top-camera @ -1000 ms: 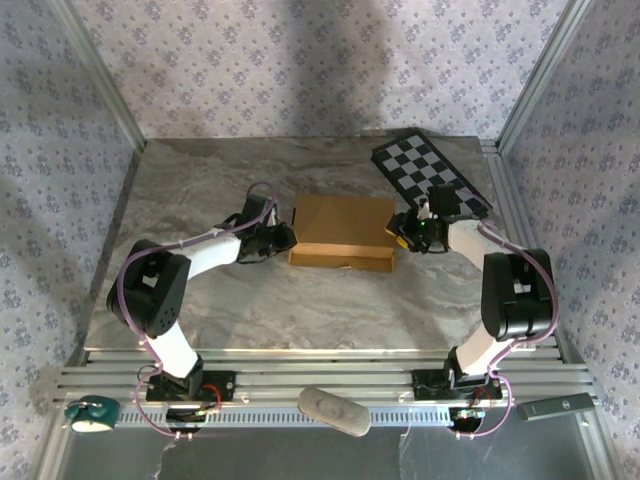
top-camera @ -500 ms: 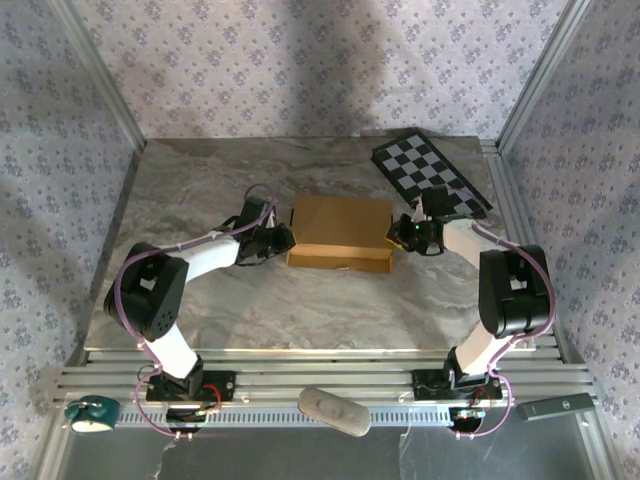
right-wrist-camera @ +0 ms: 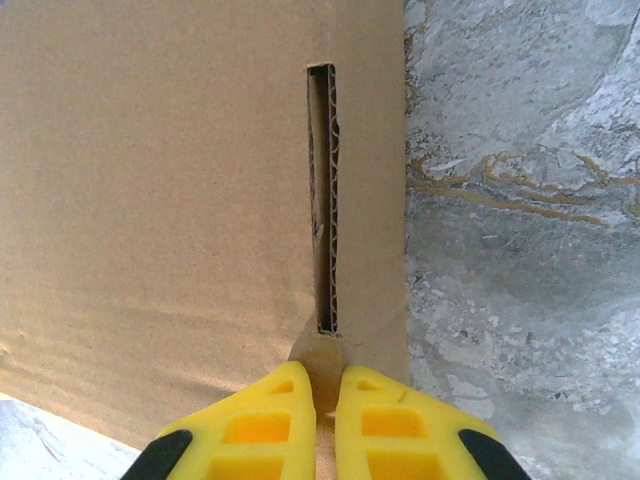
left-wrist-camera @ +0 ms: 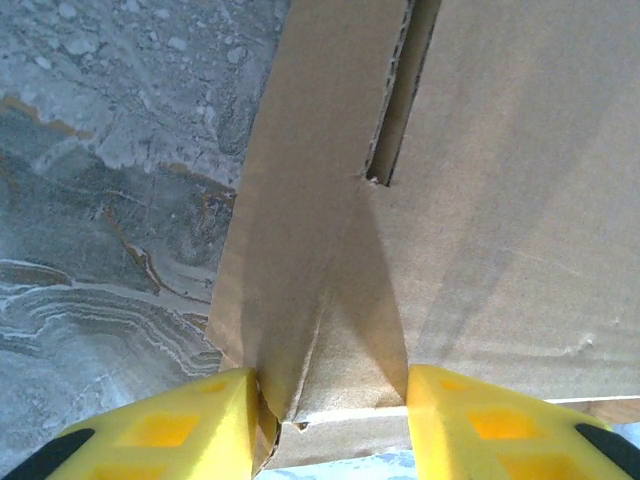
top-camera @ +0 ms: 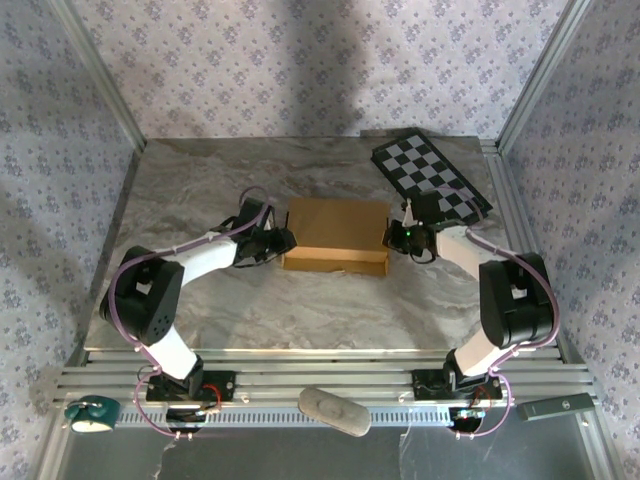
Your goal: Fold the paper box
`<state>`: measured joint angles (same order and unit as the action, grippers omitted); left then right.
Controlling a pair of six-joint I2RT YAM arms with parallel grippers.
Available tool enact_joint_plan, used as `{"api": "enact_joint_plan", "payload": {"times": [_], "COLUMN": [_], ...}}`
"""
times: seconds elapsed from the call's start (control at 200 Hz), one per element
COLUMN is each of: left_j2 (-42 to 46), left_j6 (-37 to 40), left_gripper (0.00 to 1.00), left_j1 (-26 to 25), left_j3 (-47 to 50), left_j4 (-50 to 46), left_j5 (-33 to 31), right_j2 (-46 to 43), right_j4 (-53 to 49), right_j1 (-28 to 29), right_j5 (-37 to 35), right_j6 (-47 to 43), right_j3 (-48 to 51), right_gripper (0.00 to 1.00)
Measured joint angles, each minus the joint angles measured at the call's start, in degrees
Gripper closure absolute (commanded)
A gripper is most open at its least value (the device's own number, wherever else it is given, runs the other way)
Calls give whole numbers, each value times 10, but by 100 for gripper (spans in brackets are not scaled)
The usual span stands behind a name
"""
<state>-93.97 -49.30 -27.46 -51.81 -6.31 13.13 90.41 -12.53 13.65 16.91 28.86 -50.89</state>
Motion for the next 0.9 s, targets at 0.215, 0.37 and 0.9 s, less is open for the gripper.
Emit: {"api": "enact_joint_plan", "payload": {"times": [0.215,0.37,0.9], "left_j2": [14,22,-95], "left_j6": [-23,-40,2], "left_gripper": [53,47,69], "left_j1": [15,32,115], "left_j3": [6,6,-217], "left_j4": [-10,-14,-114], "left_j5": [15,30,115], "right_j2": [-25,-34,-36], "right_j4": [8,15,20], "right_j1": [14,20,25], "right_j5": [-18,-28,-37], "right_j6": [-10,-14,-16], "right_j3": [24,35,38], "right_gripper": [100,100,100]}}
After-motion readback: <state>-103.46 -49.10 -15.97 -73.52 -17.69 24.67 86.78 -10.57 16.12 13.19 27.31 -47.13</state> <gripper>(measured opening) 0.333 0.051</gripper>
